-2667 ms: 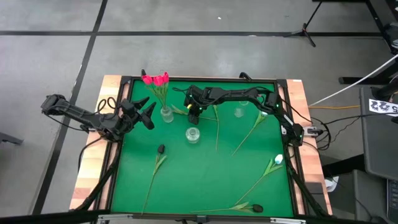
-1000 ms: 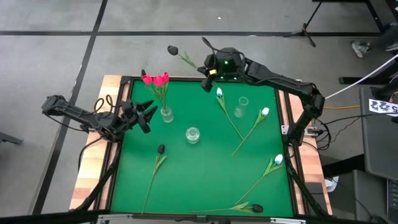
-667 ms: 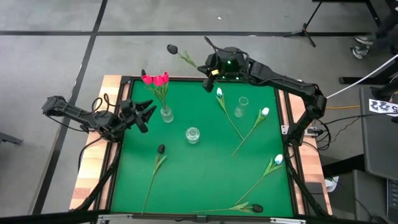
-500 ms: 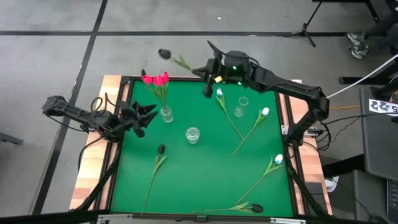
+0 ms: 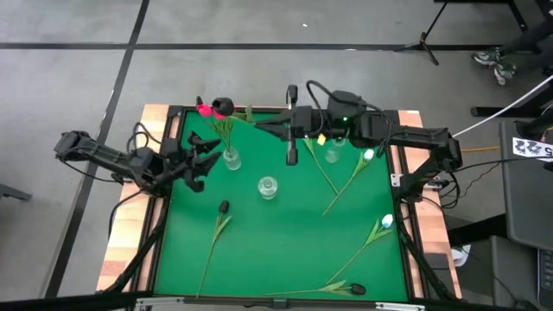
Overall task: Sort flowers into vase by color
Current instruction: Put the top black tulip into the middle transparent vase
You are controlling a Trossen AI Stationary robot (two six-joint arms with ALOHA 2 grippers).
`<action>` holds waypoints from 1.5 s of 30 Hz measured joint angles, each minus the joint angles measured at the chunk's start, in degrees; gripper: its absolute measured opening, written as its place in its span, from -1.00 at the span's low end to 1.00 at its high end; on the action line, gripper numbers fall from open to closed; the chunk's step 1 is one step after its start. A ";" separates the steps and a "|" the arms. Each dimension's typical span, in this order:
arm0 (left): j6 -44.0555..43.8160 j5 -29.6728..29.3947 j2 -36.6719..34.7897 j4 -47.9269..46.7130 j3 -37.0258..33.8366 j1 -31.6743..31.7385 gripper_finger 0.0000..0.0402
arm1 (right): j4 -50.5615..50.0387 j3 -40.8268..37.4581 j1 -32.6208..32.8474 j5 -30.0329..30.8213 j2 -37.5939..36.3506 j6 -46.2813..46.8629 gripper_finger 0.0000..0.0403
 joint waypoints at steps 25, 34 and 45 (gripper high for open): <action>0.46 7.99 19.48 -4.30 15.54 4.05 0.05 | 37.34 -19.90 0.65 -13.37 2.48 17.70 -1.00; 0.44 11.56 26.55 -4.44 21.13 5.80 0.05 | 36.77 -20.02 0.17 -14.33 2.79 17.31 -1.00; 1.70 11.56 25.92 -4.57 21.26 5.25 -0.22 | 43.21 -25.32 -0.26 -14.66 2.84 20.77 -1.00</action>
